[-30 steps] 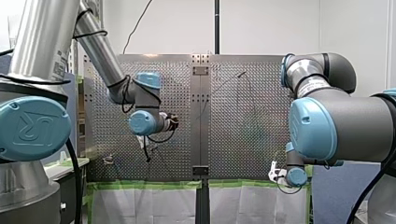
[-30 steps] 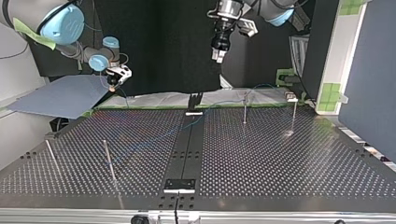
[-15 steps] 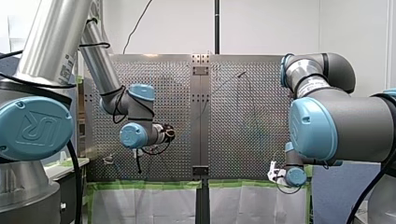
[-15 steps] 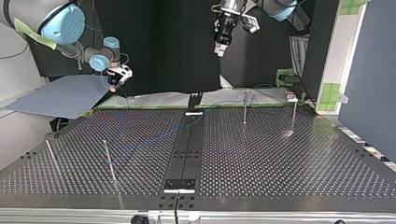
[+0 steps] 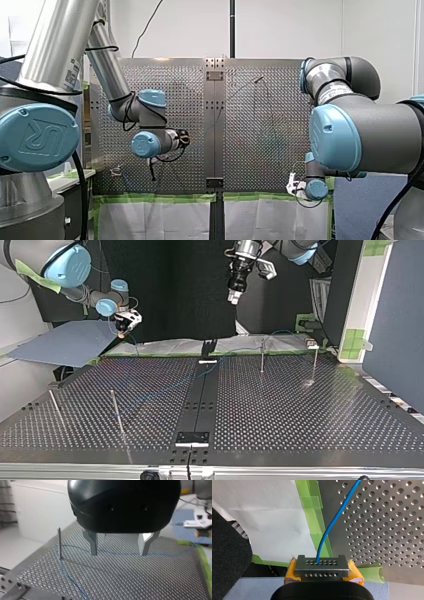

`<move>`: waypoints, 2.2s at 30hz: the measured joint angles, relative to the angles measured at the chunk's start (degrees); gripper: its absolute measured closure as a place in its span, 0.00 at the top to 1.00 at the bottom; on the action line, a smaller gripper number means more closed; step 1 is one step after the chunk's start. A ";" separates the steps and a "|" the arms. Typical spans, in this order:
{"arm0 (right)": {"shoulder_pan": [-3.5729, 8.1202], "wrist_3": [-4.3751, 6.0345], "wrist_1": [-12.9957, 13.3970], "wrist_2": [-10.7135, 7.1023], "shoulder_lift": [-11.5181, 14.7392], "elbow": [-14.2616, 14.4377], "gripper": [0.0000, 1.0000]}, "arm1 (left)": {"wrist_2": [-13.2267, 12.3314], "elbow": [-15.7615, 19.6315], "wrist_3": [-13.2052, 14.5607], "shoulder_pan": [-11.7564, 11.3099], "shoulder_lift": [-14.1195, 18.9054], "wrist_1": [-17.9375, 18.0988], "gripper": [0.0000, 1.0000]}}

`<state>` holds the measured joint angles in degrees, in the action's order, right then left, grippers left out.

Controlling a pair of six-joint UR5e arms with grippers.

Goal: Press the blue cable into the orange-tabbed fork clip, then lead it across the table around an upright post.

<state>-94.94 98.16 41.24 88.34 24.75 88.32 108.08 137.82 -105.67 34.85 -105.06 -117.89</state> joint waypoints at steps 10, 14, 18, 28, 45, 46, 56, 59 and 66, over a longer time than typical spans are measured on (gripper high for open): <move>-0.25 -0.58 0.00 0.00 0.00 -0.01 0.00 | 0.67 -0.03 1.32 -0.26 0.00 -2.14 0.86; -0.27 -0.66 0.00 0.00 0.01 -0.02 0.00 | 0.68 -0.03 1.34 -0.28 0.00 -2.17 0.86; -0.29 -0.67 -0.01 0.00 0.01 -0.03 0.00 | 0.68 -0.03 1.35 -0.29 0.00 -2.18 0.86; -0.29 -0.68 -0.01 0.00 0.01 -0.03 0.00 | 0.68 -0.03 1.35 -0.29 0.00 -2.18 0.86; -0.29 -0.68 -0.01 0.00 0.01 -0.03 0.00 | 0.68 -0.03 1.35 -0.29 0.00 -2.18 0.86; -0.29 -0.68 -0.01 0.00 0.01 -0.03 0.00 | 0.68 -0.03 1.35 -0.29 0.00 -2.18 0.86; -0.29 -0.68 0.00 0.00 0.00 -0.03 0.00 | 0.68 -0.03 1.35 -0.29 0.00 -2.18 0.86; -0.29 -0.68 -0.01 0.00 0.00 -0.03 0.00 | 0.67 -0.03 1.35 -0.29 0.00 -2.18 0.86; -0.29 -0.68 -0.01 0.00 0.00 -0.03 0.00 | 0.67 -0.03 1.35 -0.29 0.00 -2.18 0.86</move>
<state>-95.23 97.48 41.23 88.34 24.75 88.29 108.76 137.79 -104.32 34.56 -105.06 -120.07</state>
